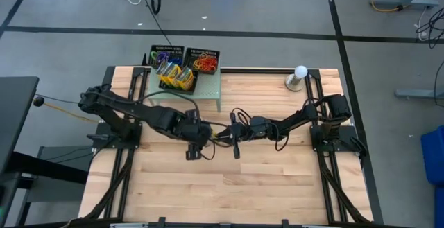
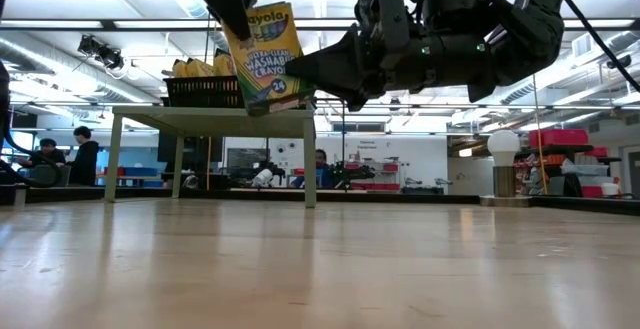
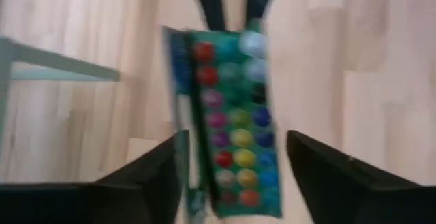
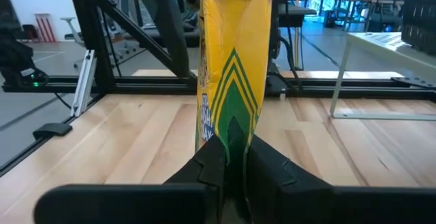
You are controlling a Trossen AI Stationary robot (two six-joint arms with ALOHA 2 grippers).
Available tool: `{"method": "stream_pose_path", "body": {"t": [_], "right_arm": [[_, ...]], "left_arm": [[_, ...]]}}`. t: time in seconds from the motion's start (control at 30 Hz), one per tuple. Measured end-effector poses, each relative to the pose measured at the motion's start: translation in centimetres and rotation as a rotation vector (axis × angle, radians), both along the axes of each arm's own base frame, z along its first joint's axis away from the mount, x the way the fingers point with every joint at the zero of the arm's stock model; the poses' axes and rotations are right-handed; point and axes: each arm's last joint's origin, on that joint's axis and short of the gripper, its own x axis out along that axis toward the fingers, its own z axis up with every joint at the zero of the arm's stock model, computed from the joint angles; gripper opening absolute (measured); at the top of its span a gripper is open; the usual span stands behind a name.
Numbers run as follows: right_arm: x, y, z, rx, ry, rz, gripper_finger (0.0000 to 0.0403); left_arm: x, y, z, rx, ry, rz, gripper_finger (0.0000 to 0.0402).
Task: Pick & Place Office Desk Supplies
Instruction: Put the yellow crayon box into the bottom black bin
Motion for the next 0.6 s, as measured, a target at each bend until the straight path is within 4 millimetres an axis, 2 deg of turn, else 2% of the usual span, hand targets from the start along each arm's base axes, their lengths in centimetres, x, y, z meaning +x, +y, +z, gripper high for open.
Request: {"method": "stream_pose_path", "body": {"t": [0.3, 0.4, 0.6], "right_arm": [[0.0, 0.0, 0.0, 0.023, 0.002, 0.001, 0.0063], [0.0, -0.1, 0.2, 0.029, -0.009, -0.021, 0.0078], [0.1, -0.5, 0.3, 0.010, 0.003, -0.099, 0.0123]], "left_arm": [[-0.1, 0.3, 0.1, -0.005, 0.038, -0.063, 0.0083], [-0.2, 0.8, 1.2, -0.005, 0.061, -0.052, 0.0072], [-0.7, 3.0, 5.4, -0.006, 0.057, 0.078, 0.0063]]}}
